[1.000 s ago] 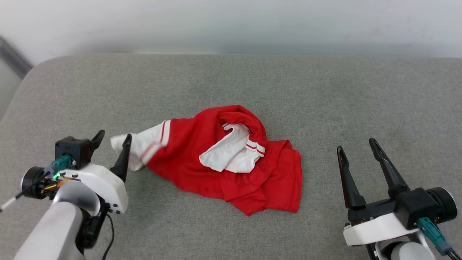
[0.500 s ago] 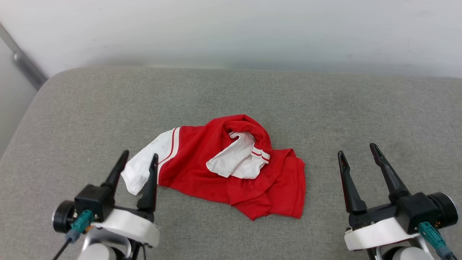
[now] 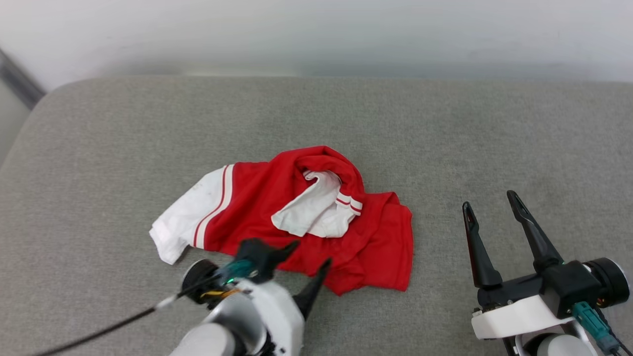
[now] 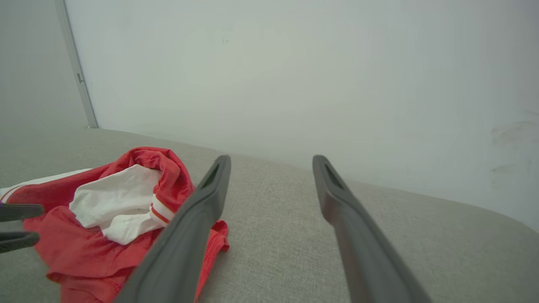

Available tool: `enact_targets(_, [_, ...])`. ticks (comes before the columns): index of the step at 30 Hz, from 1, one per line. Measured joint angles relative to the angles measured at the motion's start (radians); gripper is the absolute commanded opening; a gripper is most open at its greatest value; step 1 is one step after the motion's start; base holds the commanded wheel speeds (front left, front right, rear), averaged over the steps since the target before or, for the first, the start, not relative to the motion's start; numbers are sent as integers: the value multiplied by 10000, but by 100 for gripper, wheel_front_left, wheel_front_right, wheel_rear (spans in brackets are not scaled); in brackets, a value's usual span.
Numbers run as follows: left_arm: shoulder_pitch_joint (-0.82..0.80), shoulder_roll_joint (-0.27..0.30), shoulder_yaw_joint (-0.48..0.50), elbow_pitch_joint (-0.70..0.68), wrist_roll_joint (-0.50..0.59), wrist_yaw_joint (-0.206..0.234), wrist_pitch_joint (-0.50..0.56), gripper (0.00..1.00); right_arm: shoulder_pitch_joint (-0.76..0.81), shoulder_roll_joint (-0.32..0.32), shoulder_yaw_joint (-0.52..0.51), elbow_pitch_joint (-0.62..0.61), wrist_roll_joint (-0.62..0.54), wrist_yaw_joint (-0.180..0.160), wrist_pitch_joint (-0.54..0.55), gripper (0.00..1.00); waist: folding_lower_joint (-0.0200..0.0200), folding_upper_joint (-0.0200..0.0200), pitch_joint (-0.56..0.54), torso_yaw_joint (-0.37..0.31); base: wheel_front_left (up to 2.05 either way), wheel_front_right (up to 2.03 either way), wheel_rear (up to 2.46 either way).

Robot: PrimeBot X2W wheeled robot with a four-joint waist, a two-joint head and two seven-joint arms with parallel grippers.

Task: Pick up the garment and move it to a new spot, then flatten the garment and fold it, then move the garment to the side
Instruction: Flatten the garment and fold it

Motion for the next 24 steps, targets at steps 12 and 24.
enact_targets(12, [-2454, -934, -1480, 2462, 35, -579, 2506, 100, -431, 0, -86, -142, -46, 0, 0, 100, 1, 0, 1136, -716, 0, 0, 0])
enact_targets(24, [-2671, -895, -2587, 2765, -364, -811, 2245, 0, -402, 0, -102, 40, -44, 0, 2, 100, 1, 0, 835, -652, 0, 0, 0])
